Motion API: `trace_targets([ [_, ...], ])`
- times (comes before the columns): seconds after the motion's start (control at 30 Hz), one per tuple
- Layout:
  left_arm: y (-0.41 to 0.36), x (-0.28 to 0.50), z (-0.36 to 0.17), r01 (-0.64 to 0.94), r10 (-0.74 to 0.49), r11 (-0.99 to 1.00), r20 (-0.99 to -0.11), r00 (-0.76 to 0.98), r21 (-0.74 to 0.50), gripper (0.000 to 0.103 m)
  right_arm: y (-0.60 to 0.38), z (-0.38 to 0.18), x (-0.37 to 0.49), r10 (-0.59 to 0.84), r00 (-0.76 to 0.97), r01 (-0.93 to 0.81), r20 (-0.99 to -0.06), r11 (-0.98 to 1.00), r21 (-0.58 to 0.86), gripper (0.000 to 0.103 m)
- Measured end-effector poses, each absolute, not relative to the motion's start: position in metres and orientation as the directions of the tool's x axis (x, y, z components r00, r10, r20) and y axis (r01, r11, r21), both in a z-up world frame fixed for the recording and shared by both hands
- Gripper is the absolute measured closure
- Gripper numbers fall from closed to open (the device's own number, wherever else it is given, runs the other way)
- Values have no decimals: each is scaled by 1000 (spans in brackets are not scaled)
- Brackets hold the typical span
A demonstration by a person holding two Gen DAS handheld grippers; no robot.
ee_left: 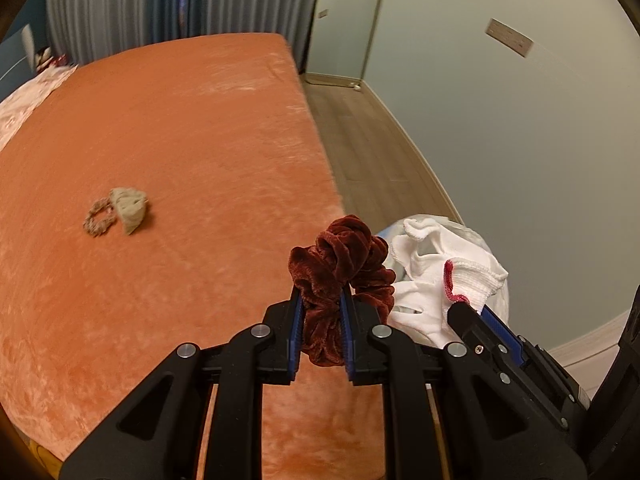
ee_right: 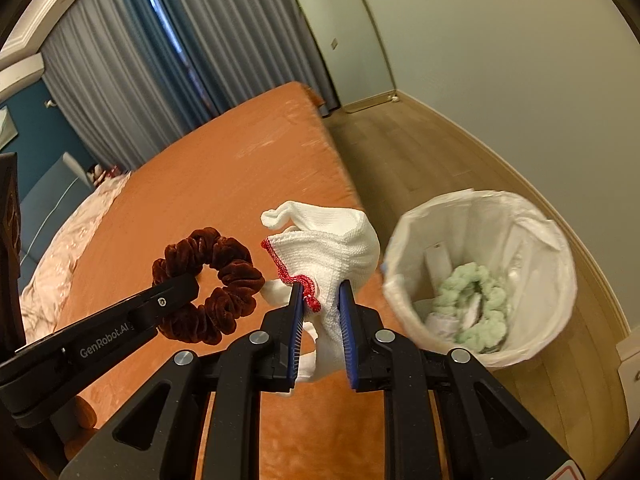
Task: Collect trash
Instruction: 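Carry the red scrunchie and white sock with both tools over the bin, then open the left tool while the right tool opens, dropping both items into the bin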
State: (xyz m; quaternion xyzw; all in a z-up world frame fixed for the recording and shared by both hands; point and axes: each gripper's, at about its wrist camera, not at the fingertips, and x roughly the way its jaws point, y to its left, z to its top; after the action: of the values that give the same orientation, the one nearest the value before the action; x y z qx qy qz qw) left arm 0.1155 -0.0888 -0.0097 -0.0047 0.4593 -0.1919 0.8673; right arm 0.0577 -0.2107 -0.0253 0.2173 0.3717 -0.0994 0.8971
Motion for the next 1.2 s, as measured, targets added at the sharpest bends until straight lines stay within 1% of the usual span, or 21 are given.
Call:
trace_targets([
  [0.23, -152, 108, -5, 429, -373, 889, -794, 480, -158, 87, -269, -23, 33, -87, 708, 421, -700, 848, 321, 86],
  [0.53, -225, 106, -11, 536, -416, 832, -800, 432, -143, 86, -330, -29, 11, -162, 688, 514, -707, 797, 318, 86],
  [0.6, -236, 107, -12, 546, -426, 824, -800, 422, -151, 83, -340, -32, 9, -172, 682, 529, -711, 787, 317, 86],
  [0.7, -243, 112, -12, 530, -424, 834, -797, 430, -157, 66, -348, -34, 9, -179, 677, 539, -714, 781, 316, 86],
  [0.73, -244, 114, -11, 524, -421, 837, -793, 440, -154, 62, -347, -33, 10, -181, 676, 541, -714, 780, 315, 86],
  [0.8, -246, 115, -11, 521, -415, 841, -793, 447, -147, 59, -348, -34, 12, -181, 675, 541, -715, 780, 314, 86],
  [1.1, -234, 126, -22, 483, -391, 863, -805, 446, -151, 59, -346, -39, 14, -163, 672, 527, -723, 790, 312, 85],
  [1.2, -228, 129, -25, 474, -381, 868, -808, 449, -146, 59, -343, -40, 19, -159, 664, 523, -730, 797, 302, 83],
])
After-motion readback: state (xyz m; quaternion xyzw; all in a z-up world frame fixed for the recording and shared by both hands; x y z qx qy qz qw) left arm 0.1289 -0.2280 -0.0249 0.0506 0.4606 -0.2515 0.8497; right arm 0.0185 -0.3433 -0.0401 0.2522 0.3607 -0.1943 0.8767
